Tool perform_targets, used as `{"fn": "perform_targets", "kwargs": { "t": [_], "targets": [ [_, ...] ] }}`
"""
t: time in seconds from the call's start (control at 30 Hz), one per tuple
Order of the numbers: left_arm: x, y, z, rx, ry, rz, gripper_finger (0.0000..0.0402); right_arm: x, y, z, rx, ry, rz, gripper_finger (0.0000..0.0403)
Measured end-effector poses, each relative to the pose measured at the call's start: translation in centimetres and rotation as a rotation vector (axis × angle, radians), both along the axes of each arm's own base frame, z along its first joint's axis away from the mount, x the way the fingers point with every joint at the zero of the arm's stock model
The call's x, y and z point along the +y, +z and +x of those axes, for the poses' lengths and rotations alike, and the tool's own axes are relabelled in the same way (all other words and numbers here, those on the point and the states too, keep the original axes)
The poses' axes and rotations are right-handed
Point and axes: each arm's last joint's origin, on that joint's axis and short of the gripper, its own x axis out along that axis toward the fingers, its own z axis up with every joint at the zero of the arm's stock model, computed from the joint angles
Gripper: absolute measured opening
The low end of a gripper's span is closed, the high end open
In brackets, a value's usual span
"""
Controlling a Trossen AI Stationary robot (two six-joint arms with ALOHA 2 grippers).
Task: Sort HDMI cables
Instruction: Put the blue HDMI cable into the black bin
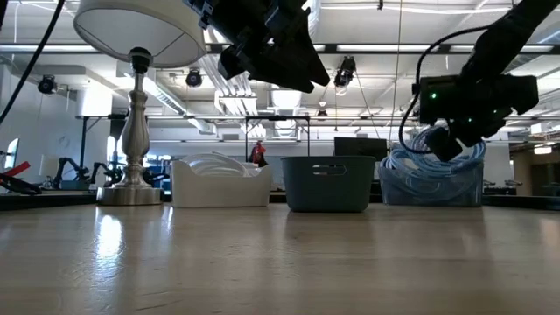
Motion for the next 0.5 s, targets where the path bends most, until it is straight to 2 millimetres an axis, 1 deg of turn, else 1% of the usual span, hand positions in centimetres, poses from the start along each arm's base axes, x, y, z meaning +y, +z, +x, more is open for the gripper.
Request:
{"fn": "perform_targets", "kwargs": {
  "t": [0.27, 0.4, 0.5],
  "targets": [
    [0.0, 0.0, 0.0, 0.01, -0.01, 0.024, 0.0168, -0.7, -1.2, 0.0, 0.091, -0.04, 0.002, 0.0034],
    [0.1, 0.0, 0.0, 0.01, -0.007, 0.024, 0.0168, -0.7, -1.3, 0.0, 0.096, -0.04, 0.001, 0.0034],
    [0.1, 0.0, 0.0, 0.01, -0.007, 0.024, 0.0168, -0.7, -1.1, 0.0, 0.09, -0.04, -0.001, 0.0042]
  ]
}}
